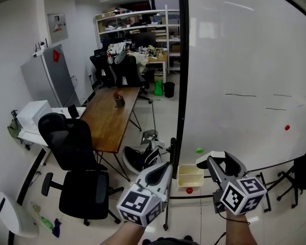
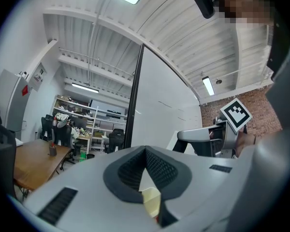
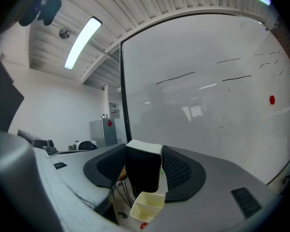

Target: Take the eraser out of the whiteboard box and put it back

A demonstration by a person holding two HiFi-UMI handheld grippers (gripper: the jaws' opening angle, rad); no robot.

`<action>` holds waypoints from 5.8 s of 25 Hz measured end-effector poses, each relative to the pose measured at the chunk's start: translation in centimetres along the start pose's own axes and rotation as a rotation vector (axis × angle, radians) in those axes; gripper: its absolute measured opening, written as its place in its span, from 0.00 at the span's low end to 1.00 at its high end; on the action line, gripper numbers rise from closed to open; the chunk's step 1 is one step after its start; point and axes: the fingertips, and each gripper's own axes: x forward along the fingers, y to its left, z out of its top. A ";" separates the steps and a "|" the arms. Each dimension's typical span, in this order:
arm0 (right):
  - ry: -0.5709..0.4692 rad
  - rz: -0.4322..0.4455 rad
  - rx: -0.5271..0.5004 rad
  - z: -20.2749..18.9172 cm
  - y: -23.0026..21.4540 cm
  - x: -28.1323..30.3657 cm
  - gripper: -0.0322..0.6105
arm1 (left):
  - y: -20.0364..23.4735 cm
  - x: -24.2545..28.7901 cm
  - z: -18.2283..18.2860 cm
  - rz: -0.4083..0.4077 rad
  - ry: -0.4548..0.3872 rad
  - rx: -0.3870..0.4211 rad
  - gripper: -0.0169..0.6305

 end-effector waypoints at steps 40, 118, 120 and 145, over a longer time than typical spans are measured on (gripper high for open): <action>0.397 -0.020 -0.080 -22.7 -2.1 6.4 0.46 | 4.2 2.3 -17.4 0.149 0.266 -0.108 0.07; -0.041 0.321 -0.032 -5.2 -5.4 -5.5 0.09 | -8.1 -2.1 -5.7 0.192 0.036 0.002 0.07; -0.048 0.311 -0.034 -5.8 -4.6 -6.7 0.09 | -8.6 -3.9 -6.0 0.204 0.027 0.000 0.07; -0.049 0.123 -0.065 -7.3 17.5 -31.5 0.08 | -19.1 -32.1 -2.4 -0.020 -0.081 -0.033 0.07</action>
